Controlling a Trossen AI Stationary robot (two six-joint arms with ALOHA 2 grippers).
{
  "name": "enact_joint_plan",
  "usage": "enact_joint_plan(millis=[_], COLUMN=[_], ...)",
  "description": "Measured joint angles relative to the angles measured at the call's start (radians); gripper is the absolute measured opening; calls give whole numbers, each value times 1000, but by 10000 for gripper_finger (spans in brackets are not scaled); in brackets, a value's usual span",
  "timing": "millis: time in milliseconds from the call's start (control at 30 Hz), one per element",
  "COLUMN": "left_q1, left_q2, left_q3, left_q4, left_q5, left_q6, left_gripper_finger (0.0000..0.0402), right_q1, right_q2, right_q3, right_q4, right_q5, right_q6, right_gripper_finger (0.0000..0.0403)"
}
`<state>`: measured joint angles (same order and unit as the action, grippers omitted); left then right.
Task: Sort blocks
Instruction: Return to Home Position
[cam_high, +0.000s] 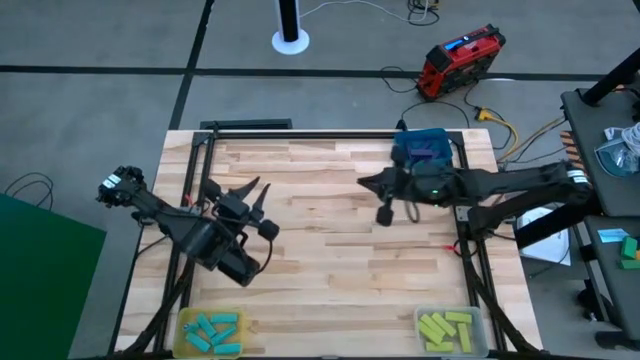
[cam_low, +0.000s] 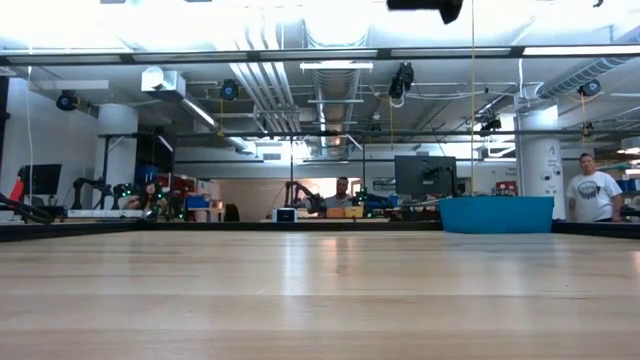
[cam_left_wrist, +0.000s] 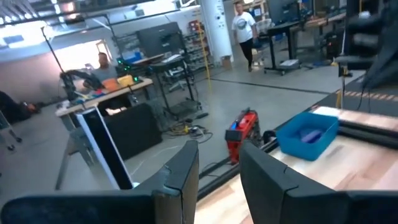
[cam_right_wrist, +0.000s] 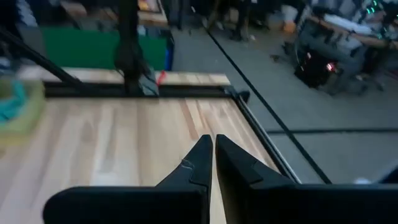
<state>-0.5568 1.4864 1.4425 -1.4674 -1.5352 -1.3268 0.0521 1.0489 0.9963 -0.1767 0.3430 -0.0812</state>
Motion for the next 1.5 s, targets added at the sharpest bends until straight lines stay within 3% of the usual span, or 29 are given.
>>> enact_joint_plan(millis=[167,333,433,600,800,967,1100,1200,1300,1400,1500], left_q1=[3,21,23,38,68,69,71,74,96,144,192], left_q2=[-13,-48,-61,-48,-41,-48,-50,-54,-58,-42,-22], left_q3=[-2,-2,-2,-1,-1,20,93,182,264,320,350], left_q4=[-52,-36,55,380,376,419,430,330,315,452,543], left_q5=[-1,-4,-5,-28,-29,189,692,923,928,872,915], left_q6=[1,1,1,0,-113,79,306,338,475,759,1077], left_gripper_finger=[94,94,94,94,94,94,94,94,94,94,94], right_q1=[-1,0,0,0,0,0,0,0,0,0,0], right_q2=[-129,-224,-260,-277,-254,-234,-235,-243,-244,-244,-244], right_q3=[-10,-13,-10,-10,-10,-10,-10,-10,-10,-10,-10], right_q4=[13,10,13,28,12,-10,-7,-6,-5,-5,-5], right_q5=[-102,-113,-112,-112,-112,-112,-112,-112,-111,-111,-110], right_q6=[-17,-61,-54,10,3,3,3,-1,-31,-58,-69], right_gripper_finger=[13,13,13,13,13,13,13,13,13,13,13])
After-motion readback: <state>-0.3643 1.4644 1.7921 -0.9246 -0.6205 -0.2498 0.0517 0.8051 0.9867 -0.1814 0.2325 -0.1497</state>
